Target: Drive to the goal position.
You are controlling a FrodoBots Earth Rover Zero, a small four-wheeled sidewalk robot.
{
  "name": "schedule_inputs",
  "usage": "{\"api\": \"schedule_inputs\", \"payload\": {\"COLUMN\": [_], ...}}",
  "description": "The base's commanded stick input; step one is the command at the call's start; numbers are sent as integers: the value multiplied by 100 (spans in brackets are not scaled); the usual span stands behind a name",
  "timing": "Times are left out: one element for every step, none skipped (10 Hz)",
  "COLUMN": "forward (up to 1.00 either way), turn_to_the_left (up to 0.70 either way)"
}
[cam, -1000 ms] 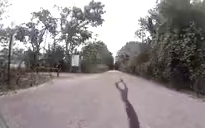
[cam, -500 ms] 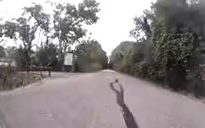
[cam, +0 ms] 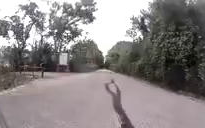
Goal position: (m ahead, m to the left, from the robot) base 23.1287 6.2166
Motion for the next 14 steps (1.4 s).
{"api": "schedule_inputs", "payload": {"forward": [50,50,50,50,50,50,50,50,50,50,50,50,50,50], "turn_to_the_left": [0,0,0,0,0,0,0,0,0,0,0,0,0,0]}}
